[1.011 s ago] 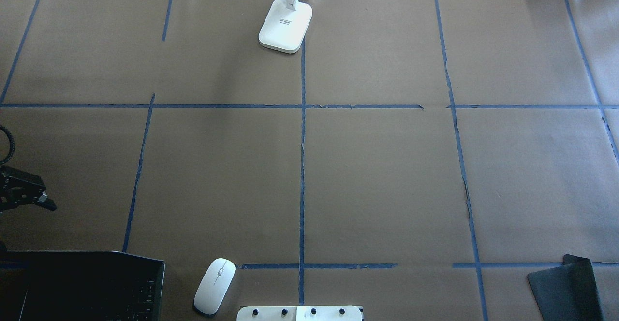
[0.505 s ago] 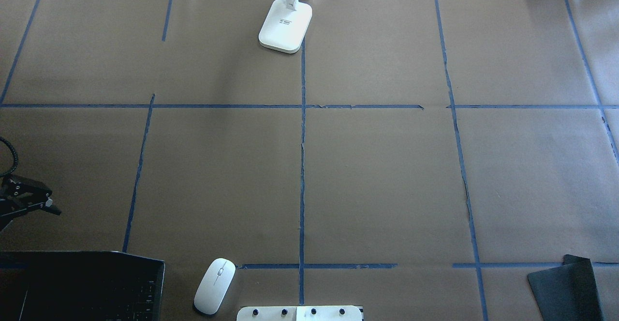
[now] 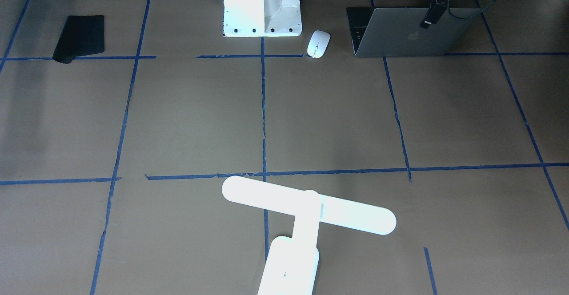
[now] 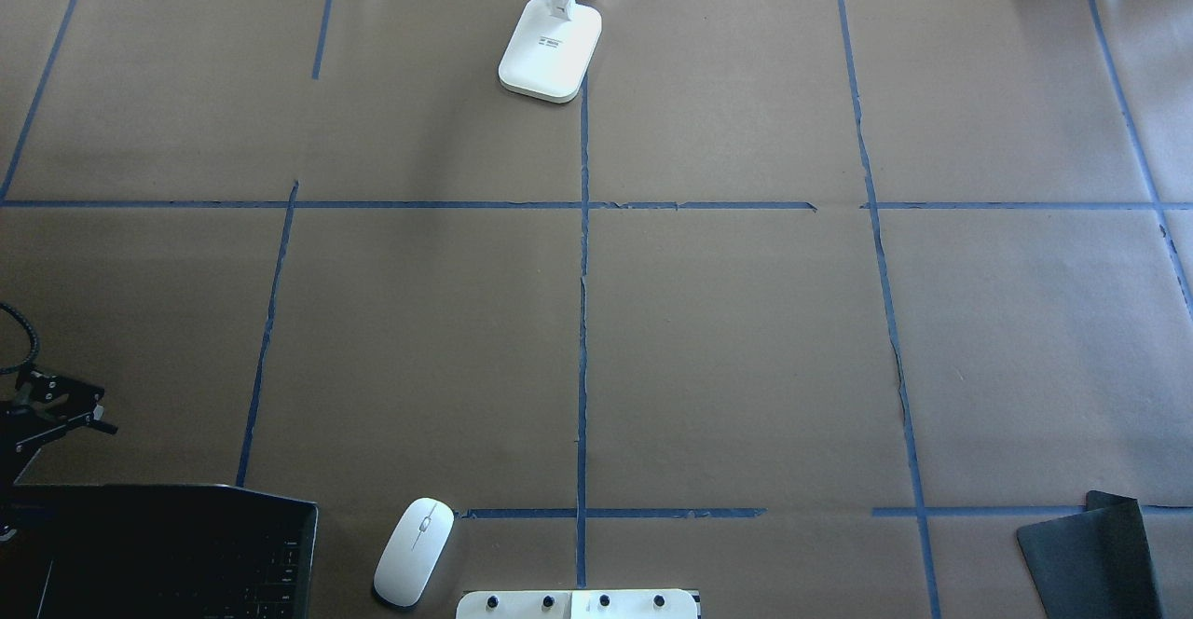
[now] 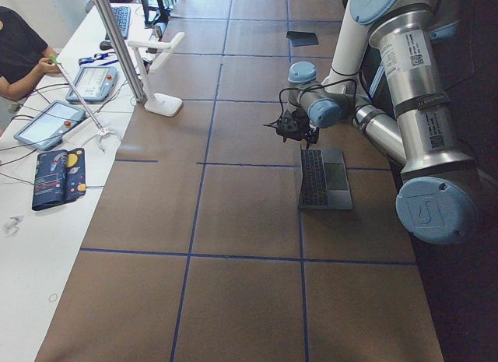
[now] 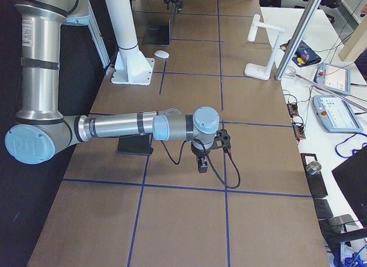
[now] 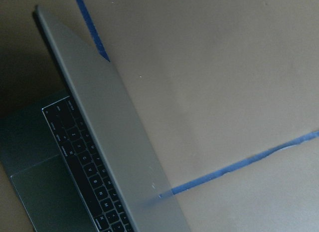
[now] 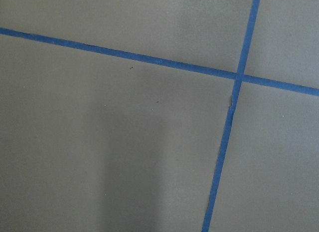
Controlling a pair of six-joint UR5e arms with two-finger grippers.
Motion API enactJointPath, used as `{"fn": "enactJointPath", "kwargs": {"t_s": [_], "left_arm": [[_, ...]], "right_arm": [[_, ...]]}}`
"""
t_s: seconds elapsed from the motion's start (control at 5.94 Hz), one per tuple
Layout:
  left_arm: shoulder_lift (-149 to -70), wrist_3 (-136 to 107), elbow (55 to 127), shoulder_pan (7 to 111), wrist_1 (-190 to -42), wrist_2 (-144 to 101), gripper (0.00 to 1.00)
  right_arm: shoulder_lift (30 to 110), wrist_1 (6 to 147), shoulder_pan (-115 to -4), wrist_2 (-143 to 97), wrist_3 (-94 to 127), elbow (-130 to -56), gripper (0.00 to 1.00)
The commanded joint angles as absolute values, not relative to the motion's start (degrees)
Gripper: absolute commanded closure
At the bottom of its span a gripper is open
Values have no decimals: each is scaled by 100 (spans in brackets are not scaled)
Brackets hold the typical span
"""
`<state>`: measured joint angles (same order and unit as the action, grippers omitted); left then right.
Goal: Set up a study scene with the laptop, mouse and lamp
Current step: 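Grasp the grey laptop's lid edge with the left gripper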
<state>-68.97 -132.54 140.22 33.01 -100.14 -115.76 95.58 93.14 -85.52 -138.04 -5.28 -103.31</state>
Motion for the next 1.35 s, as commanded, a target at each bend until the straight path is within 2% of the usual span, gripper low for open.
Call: {"fn": "enactJointPath", "kwargs": {"t_s": [0.0, 0.34, 0.51, 0.84, 1.18], "left_arm": [[-6864, -13481, 14027, 3270, -9993, -11549, 24], [-6873, -13500, 14027, 3270, -9862, -11540, 90], [-6873, -13500, 14106, 3330, -9792, -11549, 100], [-6978, -13448, 14483, 3567, -9020, -11558, 100], [-7476, -12811, 14136, 4321, -9000, -11531, 100]], "right_arm": [[9536, 9316, -8552, -13808, -519, -10397, 0], [9545, 9316, -8552, -13816, -519, -10494, 0], [9580, 9325, -8552, -13808, -519, -10616, 0], [9580, 9325, -8552, -13816, -519, -10635, 0], [9571, 9334, -8552, -13825, -510, -10652, 0]]}}
